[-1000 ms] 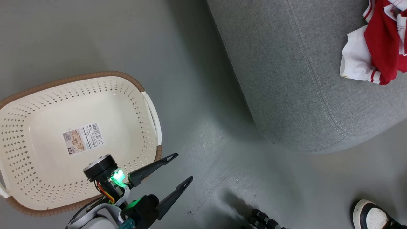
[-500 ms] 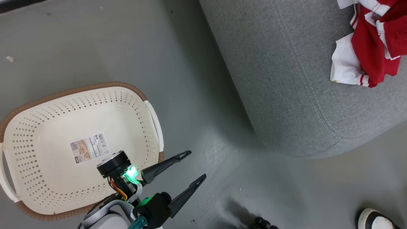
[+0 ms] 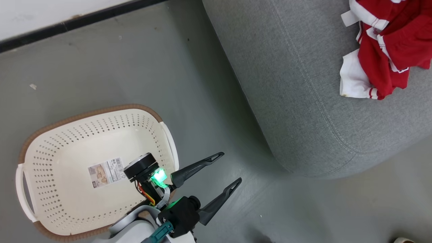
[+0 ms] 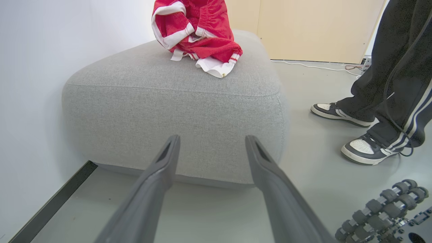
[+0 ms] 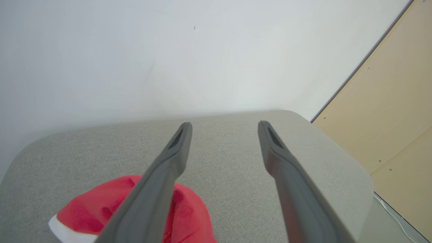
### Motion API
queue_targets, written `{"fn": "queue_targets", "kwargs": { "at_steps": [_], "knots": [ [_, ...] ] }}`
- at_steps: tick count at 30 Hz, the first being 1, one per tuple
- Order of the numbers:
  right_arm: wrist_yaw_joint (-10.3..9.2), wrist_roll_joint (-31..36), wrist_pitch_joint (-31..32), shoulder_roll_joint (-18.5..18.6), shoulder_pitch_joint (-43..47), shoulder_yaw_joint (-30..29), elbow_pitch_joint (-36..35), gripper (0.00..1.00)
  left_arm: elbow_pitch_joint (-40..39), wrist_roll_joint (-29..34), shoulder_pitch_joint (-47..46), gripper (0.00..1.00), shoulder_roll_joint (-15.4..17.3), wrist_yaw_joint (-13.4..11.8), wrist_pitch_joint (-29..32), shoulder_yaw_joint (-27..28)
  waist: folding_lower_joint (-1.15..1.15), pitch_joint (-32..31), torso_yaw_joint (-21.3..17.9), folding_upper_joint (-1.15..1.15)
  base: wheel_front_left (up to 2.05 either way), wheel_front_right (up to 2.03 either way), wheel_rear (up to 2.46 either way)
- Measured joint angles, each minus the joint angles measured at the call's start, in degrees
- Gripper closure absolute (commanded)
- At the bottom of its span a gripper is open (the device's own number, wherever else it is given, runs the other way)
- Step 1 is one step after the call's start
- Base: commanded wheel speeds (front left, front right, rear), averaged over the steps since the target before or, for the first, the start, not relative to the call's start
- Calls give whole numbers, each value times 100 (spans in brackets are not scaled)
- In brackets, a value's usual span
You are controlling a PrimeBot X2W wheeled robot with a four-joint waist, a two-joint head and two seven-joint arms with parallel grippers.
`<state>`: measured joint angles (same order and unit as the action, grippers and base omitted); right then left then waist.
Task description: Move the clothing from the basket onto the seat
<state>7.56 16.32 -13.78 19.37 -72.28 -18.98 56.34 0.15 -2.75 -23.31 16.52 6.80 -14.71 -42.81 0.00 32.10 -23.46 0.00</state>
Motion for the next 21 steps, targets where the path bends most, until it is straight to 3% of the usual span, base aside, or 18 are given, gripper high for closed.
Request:
{"fn": "queue_targets", "kwargs": {
  "at_steps": [6,11,21],
  "knots": [
    [0,0,-42,45,-14,129,-109,0,25,-179,11,0,-219,-1,0,53,0,-322,43,0,0,0,0],
    [0,111,-54,-89,62,599,-330,0,25,-327,37,0,-417,-9,0,190,0,-617,89,0,0,0,0],
    [0,-223,-86,-422,404,1325,-1475,0,71,-482,317,0,-571,-164,-1,514,0,-1208,219,0,0,0,0]
  ]
}}
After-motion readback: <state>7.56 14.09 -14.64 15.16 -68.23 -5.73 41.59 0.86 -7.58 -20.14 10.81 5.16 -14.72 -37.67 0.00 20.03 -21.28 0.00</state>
